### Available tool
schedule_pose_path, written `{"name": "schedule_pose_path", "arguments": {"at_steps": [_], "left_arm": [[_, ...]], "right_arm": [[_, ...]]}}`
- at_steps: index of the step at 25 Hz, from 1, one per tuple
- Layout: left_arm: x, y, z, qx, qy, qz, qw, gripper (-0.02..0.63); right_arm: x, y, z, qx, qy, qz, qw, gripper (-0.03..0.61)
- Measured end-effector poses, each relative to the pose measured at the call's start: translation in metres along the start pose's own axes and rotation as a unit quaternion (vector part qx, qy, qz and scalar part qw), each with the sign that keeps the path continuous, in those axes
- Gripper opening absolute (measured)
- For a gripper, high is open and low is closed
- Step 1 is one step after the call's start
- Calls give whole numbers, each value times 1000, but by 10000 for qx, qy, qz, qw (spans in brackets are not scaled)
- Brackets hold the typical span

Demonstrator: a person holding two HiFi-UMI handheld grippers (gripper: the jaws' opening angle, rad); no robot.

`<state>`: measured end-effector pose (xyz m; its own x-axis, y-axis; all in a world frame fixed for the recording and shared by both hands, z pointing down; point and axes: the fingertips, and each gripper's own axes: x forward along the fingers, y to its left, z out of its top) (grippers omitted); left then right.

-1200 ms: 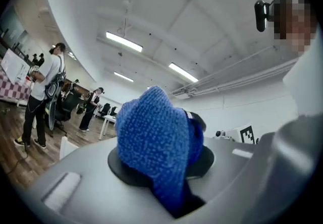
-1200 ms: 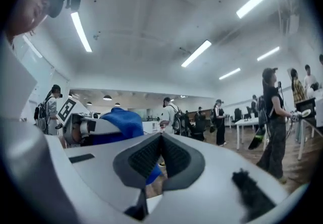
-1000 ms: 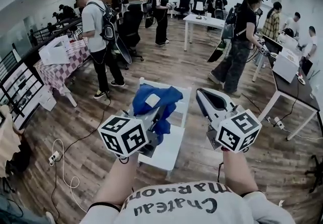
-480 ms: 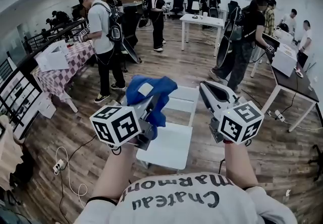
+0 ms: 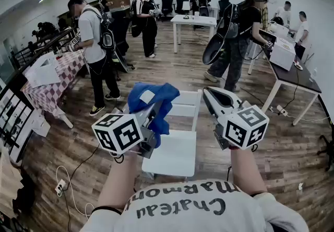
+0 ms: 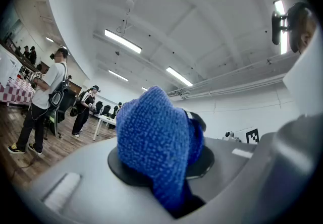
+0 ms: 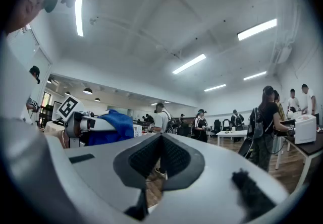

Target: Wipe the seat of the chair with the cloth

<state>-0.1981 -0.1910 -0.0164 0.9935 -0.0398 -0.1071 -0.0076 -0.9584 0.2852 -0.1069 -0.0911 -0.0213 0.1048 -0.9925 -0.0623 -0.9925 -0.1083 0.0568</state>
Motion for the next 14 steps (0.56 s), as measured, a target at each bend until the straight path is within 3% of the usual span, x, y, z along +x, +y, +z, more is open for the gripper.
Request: {"name": "schedule_pose_path", "arguments": {"at_steps": [14], "left_arm": [[4,-10,-10,6,37,-222,9997,106]], "right_arm": [[-15,-2,-7,-125,185,-257,9994,14]]}}
